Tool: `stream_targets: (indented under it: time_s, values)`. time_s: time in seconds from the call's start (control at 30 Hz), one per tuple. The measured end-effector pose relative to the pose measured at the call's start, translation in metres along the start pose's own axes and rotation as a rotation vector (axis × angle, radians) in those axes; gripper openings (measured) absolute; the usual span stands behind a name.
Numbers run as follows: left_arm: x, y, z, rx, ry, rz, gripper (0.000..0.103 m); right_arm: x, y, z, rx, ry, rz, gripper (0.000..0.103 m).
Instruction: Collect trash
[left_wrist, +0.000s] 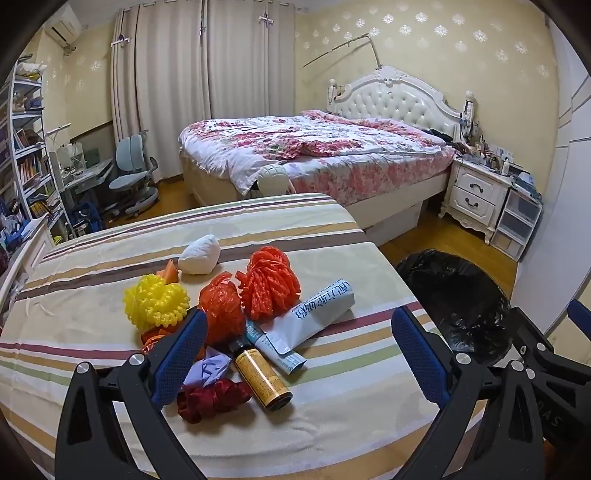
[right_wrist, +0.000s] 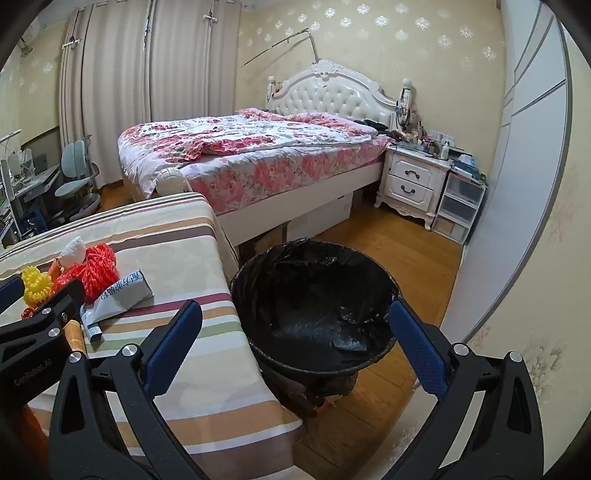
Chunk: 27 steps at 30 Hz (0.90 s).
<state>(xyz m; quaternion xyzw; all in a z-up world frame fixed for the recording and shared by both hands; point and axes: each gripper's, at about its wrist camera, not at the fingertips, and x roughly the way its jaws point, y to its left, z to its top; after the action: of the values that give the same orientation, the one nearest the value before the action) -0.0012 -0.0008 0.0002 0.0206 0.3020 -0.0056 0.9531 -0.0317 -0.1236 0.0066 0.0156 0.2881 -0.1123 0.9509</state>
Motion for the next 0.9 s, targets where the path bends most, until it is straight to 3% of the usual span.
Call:
stream_targets:
  time_s: [0.03, 0.9]
  values:
    - [0.0008, 0.0035, 0.0004, -0.028, 0.014, -0.026, 0.097, 0.0, -0.0002, 0.0001, 0.001, 0.001, 0.001, 0.099]
    - [-0.0026, 0.0025, -0.0026, -0.016, 0.027, -0.019, 0.097, -0.0005, -0.0045, 0.0002, 0.006, 0.007, 0.0, 0.099]
